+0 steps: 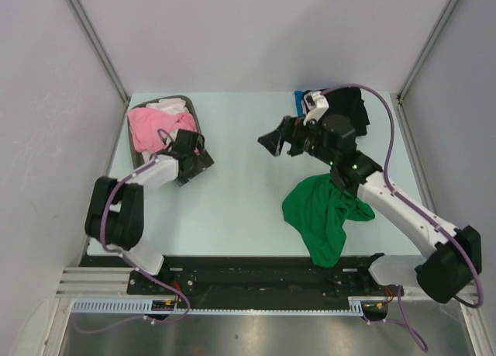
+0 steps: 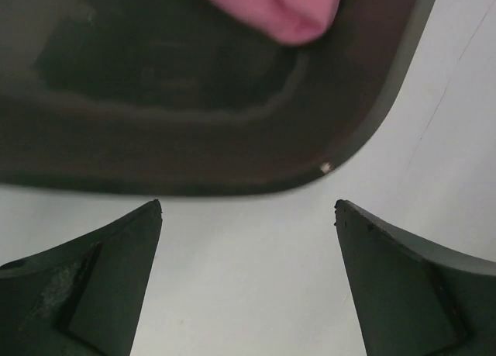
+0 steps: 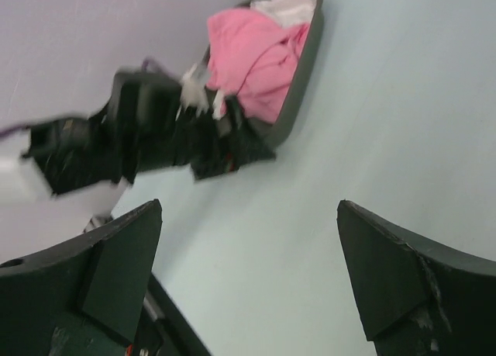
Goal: Fold and stack the t-shirts
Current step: Flatten the tshirt out
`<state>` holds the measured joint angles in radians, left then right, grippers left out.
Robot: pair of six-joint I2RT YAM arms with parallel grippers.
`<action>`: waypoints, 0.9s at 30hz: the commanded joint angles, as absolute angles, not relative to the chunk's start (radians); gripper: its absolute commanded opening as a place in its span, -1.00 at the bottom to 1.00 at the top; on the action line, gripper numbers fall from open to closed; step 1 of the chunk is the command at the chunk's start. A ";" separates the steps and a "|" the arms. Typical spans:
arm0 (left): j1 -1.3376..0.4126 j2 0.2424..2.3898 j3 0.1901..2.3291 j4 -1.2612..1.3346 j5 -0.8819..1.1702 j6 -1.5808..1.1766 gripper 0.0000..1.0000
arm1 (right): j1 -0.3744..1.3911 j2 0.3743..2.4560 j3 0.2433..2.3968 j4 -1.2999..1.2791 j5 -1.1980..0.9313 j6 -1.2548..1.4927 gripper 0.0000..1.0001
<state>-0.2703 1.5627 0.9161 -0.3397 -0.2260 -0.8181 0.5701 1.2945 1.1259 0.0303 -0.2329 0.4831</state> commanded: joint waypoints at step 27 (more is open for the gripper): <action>0.080 1.826 1.252 -0.604 -0.314 -0.743 0.94 | 0.634 1.002 0.764 0.023 -0.248 0.469 0.99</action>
<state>0.0078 1.8977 1.2800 -0.5911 -0.2604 -0.7948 0.6346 0.9863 0.7670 -0.0574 -0.2153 0.4625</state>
